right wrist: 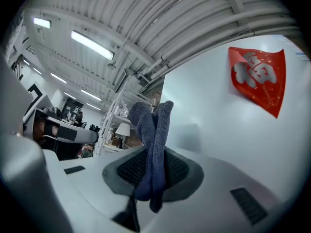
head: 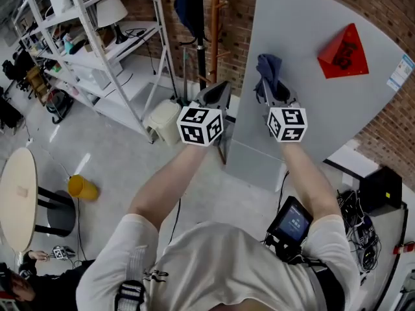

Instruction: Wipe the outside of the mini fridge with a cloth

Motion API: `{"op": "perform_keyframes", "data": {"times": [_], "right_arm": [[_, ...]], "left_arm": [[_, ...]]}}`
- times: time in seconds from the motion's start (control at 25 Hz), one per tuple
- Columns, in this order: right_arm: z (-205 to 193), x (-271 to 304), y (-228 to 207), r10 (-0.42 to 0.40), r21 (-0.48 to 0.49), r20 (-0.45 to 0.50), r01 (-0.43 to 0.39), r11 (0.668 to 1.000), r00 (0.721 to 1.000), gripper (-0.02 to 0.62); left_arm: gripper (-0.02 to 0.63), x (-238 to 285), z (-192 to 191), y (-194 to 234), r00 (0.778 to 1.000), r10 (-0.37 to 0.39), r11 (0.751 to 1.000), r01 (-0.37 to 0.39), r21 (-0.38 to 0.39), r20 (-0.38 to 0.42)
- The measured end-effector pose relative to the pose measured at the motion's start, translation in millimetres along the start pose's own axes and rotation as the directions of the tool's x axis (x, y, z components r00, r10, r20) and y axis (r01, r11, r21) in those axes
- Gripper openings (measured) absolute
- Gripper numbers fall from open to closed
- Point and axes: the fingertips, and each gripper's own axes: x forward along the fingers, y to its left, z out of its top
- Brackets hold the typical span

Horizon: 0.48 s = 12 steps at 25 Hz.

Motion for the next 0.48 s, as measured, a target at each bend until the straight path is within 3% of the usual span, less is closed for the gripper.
{"op": "perform_keyframes", "data": {"times": [0.2,0.48], "right_arm": [[-22,37,22,-0.001,0.014,-0.036,0.002,1.0,0.999,0.08],[-43,60,13,-0.075,0.026,-0.081,0.077,0.997,0.994,0.08]], "left_arm": [[0.005,-17,-4,36,0.999,0.03,0.999,-0.031,-0.014,-0.015],[0.005,-24,-7,58,0.999,0.034,0.999,-0.035,-0.026,-0.031]]}}
